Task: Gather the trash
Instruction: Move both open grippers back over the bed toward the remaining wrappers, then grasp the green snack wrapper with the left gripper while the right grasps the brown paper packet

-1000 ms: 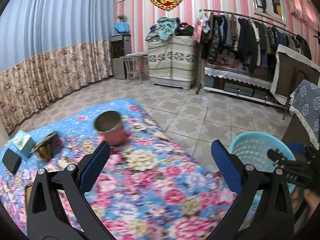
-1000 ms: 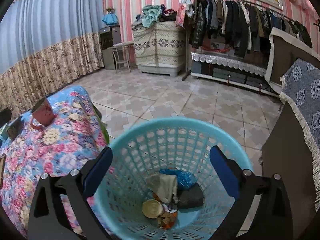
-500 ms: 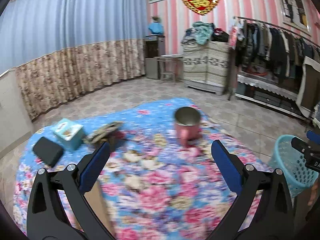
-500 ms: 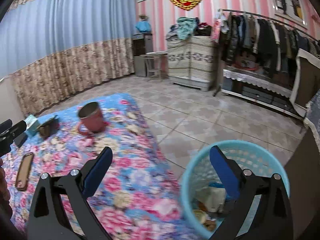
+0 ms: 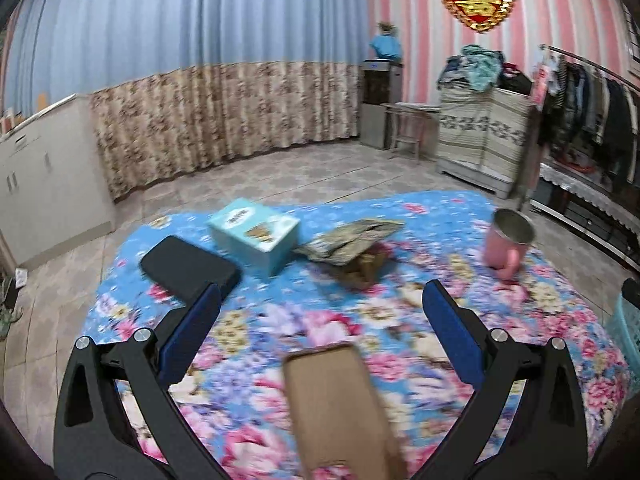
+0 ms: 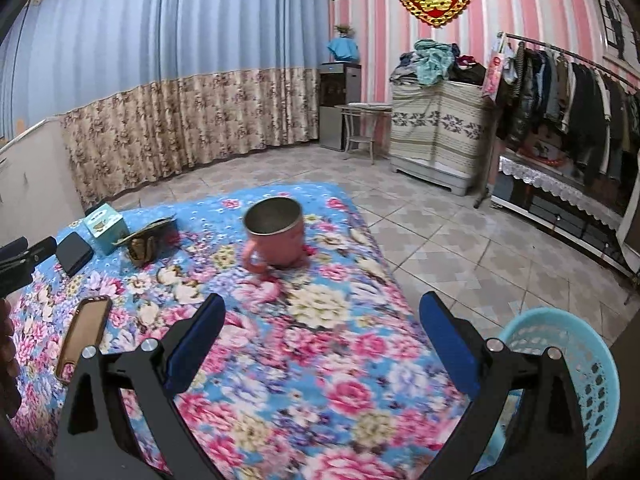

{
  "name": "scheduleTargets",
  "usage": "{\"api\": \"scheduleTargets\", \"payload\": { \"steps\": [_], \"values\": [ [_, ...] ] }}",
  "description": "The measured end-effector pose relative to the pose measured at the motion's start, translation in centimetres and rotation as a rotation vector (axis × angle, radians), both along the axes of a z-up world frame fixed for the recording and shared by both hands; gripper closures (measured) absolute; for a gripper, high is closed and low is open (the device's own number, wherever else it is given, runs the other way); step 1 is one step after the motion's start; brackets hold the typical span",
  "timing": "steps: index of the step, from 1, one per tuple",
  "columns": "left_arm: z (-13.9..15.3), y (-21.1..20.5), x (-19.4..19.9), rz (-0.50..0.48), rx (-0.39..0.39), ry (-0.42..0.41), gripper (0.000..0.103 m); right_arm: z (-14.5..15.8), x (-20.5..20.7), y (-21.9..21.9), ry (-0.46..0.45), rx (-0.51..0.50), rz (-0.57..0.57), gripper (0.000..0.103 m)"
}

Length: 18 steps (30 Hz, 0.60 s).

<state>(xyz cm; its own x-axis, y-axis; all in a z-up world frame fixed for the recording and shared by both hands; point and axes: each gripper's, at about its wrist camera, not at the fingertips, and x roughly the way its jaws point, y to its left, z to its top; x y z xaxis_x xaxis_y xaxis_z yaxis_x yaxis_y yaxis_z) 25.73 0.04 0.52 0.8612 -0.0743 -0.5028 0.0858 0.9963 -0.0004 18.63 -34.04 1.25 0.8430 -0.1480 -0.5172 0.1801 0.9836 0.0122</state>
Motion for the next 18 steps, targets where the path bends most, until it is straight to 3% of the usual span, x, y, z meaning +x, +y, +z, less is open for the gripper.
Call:
{"api": "scheduleTargets", "payload": {
  "steps": [10, 18],
  "values": [
    [-2.0, 4.2, 2.5, 0.063, -0.035, 0.05, 0.005, -1.0, 4.1, 4.3, 0.03, -0.04, 0.088, 0.007],
    [-3.7, 1.9, 6.4, -0.006, -0.017, 0.106, 0.006, -3.4, 6.8, 5.4, 0.083, -0.03, 0.103, 0.007]
  ]
}}
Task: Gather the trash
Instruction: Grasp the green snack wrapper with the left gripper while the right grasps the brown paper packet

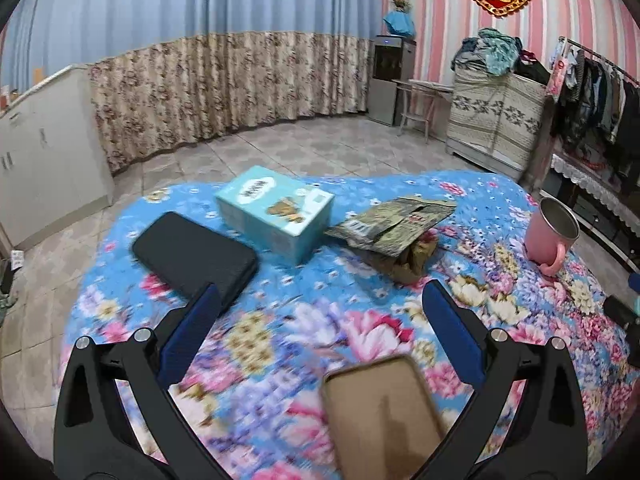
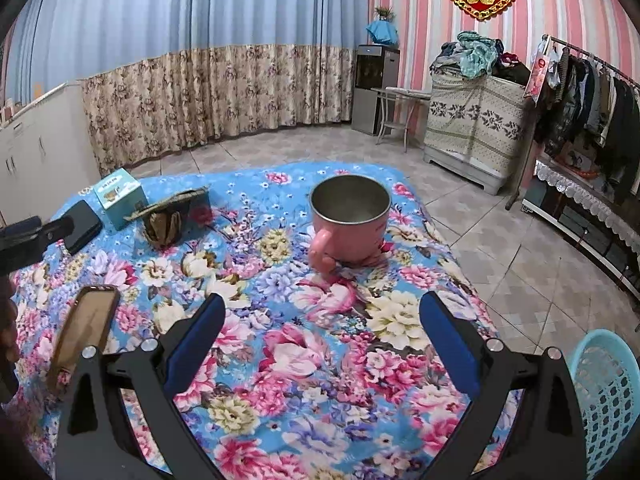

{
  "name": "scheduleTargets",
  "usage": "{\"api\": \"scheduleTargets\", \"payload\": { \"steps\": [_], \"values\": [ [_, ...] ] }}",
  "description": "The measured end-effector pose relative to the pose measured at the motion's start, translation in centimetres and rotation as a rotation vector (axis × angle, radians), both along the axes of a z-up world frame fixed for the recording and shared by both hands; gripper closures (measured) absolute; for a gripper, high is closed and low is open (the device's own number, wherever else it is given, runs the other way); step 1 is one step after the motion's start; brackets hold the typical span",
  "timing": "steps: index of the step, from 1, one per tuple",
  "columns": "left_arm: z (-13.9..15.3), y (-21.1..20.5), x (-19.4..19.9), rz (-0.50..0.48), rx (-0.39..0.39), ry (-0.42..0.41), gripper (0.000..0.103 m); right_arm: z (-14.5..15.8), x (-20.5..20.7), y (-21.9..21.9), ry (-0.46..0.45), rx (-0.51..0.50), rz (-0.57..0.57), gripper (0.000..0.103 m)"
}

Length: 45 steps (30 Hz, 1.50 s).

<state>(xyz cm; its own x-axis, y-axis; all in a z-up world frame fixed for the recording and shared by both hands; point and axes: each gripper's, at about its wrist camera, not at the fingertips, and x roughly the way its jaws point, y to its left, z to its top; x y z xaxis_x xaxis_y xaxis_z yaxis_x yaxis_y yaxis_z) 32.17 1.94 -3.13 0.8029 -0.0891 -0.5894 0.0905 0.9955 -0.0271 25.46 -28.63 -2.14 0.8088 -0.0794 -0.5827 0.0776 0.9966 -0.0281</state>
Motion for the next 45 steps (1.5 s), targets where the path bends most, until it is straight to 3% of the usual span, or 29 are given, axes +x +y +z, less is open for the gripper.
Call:
{"api": "scheduleTargets", "payload": {
  "steps": [11, 17, 24, 28, 32, 35, 45],
  "values": [
    [-1.5, -8.3, 7.5, -0.12, 0.096, 0.063, 0.01, -0.6, 0.9, -2.3, 0.019, -0.004, -0.056, 0.007],
    [-3.3, -11.3, 10.7, -0.12, 0.208, 0.126, 0.024, -0.9, 0.9, -3.3, 0.018, 0.022, -0.086, 0.007],
    [-3.1, -10.5, 11.8, -0.113, 0.167, 0.153, 0.056, -1.8, 0.9, -3.2, 0.022, 0.019, -0.079, 0.007],
    [-2.6, -10.6, 11.6, -0.14, 0.193, 0.143, 0.086, -2.3, 0.7, -3.3, 0.03, 0.031, -0.078, 0.007],
    [-1.5, -9.7, 10.6, -0.127, 0.245, 0.095, 0.097, -2.3, 0.7, -3.5, 0.03, 0.047, -0.079, 0.007],
    [-0.8, -7.7, 10.8, -0.097, 0.215, 0.108, 0.102, -2.1, 0.7, -3.5, 0.027, 0.053, -0.081, 0.007],
    [3.3, -1.9, 4.8, -0.052, 0.132, 0.024, 0.103, -0.7, 0.7, -2.3, 0.008, 0.031, -0.055, 0.007]
  ]
}}
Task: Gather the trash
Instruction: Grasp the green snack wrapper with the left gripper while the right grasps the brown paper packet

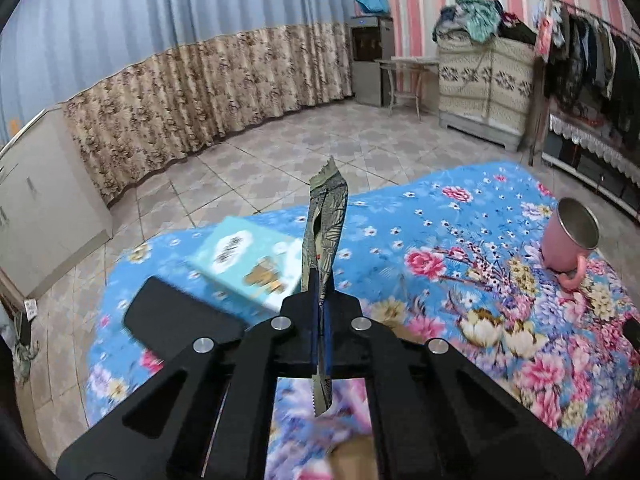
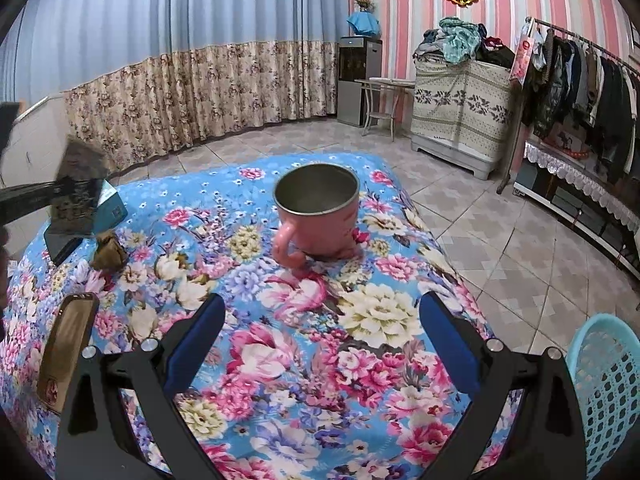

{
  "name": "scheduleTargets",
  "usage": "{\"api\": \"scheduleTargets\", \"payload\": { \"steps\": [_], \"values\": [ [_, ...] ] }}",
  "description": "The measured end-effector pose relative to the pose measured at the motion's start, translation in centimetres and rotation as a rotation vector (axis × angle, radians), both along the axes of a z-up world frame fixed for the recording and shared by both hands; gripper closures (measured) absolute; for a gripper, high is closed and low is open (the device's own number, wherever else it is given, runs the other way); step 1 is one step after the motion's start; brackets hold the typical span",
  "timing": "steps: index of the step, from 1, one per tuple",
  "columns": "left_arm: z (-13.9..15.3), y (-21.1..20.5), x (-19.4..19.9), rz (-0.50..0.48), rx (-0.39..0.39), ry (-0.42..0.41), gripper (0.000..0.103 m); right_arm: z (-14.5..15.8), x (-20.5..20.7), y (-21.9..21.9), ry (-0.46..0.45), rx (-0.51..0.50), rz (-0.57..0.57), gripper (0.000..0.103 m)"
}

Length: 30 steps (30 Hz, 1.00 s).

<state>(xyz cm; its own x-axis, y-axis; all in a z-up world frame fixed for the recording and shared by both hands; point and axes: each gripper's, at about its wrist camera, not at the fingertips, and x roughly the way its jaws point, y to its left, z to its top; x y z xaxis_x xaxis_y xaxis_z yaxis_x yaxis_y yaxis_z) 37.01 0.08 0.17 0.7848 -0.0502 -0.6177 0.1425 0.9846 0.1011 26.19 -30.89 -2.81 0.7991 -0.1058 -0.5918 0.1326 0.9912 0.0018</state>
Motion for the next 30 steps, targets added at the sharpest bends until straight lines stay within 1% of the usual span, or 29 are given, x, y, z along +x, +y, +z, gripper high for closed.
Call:
{"api": "scheduleTargets", "payload": {
  "steps": [3, 7, 11, 14, 18, 20, 24, 27, 30],
  "values": [
    [0.5, 2.0, -1.7, 0.018, -0.02, -0.006, 0.103, 0.3, 0.3, 0.8, 0.002, -0.012, 0.016, 0.007],
    [0.7, 4.5, -3.6, 0.044, -0.013, -0.017, 0.103, 0.4, 1.1, 2.5, 0.01, -0.032, 0.047, 0.007],
    [0.1, 6.7, -4.7, 0.074, -0.021, -0.004, 0.103, 0.1, 2.4, 4.7, 0.027, -0.038, 0.082, 0.007],
    [-0.3, 8.1, -5.3, 0.096, -0.018, -0.008, 0.103, -0.1, 3.8, 6.7, 0.037, -0.035, 0.122, 0.007],
    [-0.3, 10.4, -5.5, 0.135, -0.048, -0.013, 0.103, -0.4, 6.4, 10.0, 0.054, -0.02, 0.181, 0.007],
    [-0.4, 11.5, -5.5, 0.153, -0.085, -0.004, 0.103, -0.5, 7.4, 11.4, 0.064, -0.016, 0.206, 0.007],
    [-1.0, 12.1, -5.4, 0.155, -0.101, -0.008, 0.103, -1.5, 9.0, 14.8, 0.096, -0.026, 0.267, 0.007],
    [-1.4, 12.4, -4.9, 0.152, -0.121, 0.003, 0.103, -2.5, 9.7, 16.6, 0.132, -0.059, 0.288, 0.007],
    [-1.6, 12.1, -5.0, 0.142, -0.124, 0.005, 0.103, -3.2, 10.1, 17.4, 0.165, -0.031, 0.321, 0.009]
  ]
}}
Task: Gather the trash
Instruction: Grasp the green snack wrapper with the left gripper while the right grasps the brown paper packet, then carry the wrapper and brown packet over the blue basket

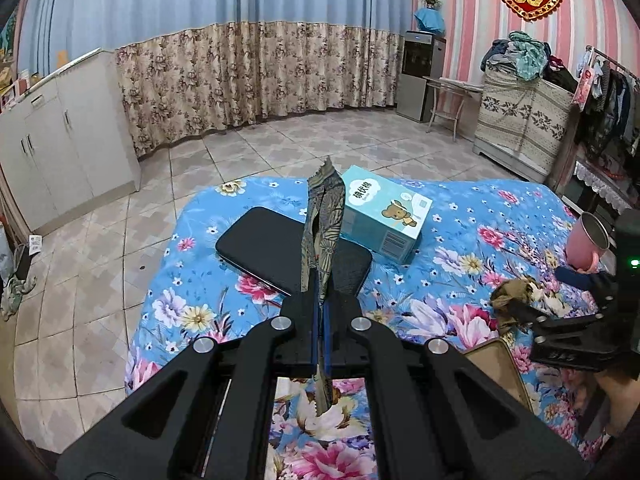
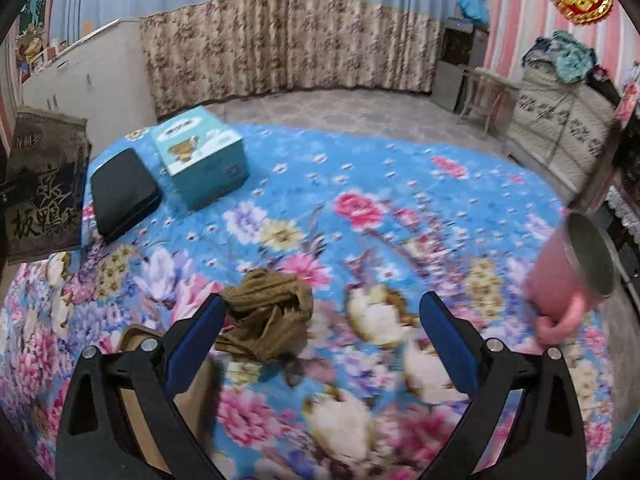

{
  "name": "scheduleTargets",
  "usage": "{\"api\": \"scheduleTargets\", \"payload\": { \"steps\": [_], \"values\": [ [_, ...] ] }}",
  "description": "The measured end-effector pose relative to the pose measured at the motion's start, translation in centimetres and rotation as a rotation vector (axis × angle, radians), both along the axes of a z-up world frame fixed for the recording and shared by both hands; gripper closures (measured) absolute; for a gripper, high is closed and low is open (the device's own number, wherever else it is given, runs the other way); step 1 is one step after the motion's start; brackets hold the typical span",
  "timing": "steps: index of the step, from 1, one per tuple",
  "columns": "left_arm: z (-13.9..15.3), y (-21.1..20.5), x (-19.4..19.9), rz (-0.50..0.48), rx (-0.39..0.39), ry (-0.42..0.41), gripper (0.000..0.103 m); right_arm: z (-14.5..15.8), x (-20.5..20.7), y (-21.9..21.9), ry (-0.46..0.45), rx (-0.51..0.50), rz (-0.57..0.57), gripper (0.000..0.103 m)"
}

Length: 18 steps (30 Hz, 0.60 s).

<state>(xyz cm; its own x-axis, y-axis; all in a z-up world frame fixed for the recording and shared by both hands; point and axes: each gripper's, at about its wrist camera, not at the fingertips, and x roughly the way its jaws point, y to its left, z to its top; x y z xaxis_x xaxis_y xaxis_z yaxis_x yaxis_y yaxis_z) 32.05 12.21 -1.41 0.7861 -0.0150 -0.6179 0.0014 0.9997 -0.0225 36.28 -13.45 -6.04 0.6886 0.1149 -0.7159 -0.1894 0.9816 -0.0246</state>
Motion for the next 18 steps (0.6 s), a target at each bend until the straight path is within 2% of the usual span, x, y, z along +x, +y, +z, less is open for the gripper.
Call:
{"api": "scheduleTargets", "payload": {
  "steps": [2, 4, 5, 6, 9, 14, 18],
  "values": [
    [0.0, -0.2, -0.1, -0.005, 0.004, 0.001, 0.103, -0.3, 0.1, 0.4, 0.011, 0.011, 0.017, 0.016],
    [0.3, -0.8, -0.2, -0.014, 0.019, -0.004, 0.103, -0.6, 0.2, 0.6, 0.049, 0.062, 0.062, 0.045],
    [0.5, -1.0, -0.4, -0.017, 0.026, -0.007, 0.103, -0.7, 0.2, 0.7, 0.065, 0.087, 0.077, 0.052],
    [0.8, -1.3, -0.5, -0.021, 0.034, -0.014, 0.103, -0.6, -0.1, 0.8, 0.058, 0.097, 0.088, 0.064],
    [1.4, -2.2, -0.9, -0.034, 0.043, -0.025, 0.103, 0.0, -0.9, 0.2, 0.034, 0.123, 0.086, 0.072],
    [2.6, -4.6, -1.8, -0.061, 0.063, -0.044, 0.103, 2.8, -3.7, -4.0, -0.039, 0.165, 0.024, 0.072],
    [3.7, -7.2, -2.6, -0.095, 0.046, -0.051, 0.103, 5.1, -7.4, -8.4, -0.088, 0.137, -0.012, 0.072]
  ]
}}
